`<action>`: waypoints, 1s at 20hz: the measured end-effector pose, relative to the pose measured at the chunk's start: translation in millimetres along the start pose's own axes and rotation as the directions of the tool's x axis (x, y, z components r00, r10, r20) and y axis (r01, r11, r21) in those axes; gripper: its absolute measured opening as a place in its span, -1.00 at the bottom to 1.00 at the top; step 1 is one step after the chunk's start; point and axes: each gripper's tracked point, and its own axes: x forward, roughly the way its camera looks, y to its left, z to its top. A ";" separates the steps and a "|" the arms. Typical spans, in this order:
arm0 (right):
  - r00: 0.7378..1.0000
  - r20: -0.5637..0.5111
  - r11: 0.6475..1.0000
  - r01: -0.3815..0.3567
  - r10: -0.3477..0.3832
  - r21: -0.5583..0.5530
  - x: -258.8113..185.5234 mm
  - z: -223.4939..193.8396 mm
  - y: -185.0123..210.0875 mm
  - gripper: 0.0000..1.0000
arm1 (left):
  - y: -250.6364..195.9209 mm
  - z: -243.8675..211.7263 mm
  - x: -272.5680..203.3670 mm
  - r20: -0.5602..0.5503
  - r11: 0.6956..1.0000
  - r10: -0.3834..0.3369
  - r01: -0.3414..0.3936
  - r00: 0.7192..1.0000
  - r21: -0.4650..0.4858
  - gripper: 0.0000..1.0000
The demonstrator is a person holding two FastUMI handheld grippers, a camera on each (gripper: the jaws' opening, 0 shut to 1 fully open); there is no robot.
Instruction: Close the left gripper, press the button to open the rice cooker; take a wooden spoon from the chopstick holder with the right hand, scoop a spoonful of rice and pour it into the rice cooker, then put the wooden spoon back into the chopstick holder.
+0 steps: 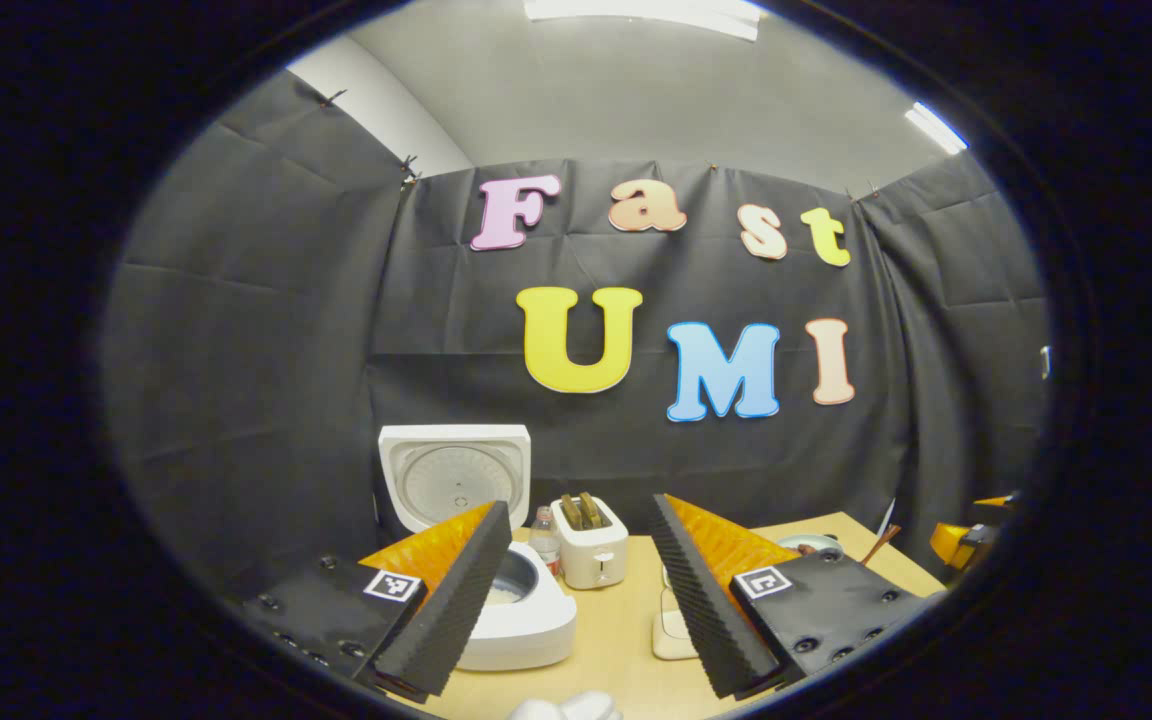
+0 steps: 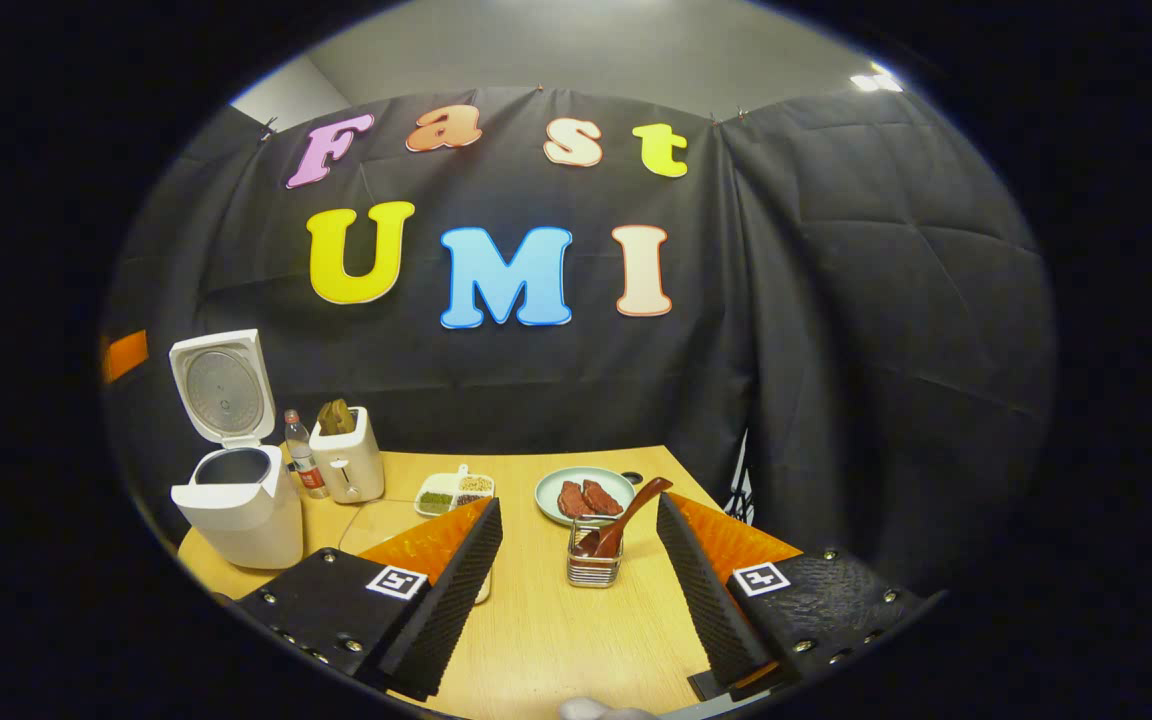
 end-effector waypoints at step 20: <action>0.982 -0.186 0.984 0.060 -0.028 0.169 259.7 -122.3 -56.3 0.93 | -24.6 -38.7 28.1 -0.093 0.996 0.084 -0.085 0.992 -0.014 0.93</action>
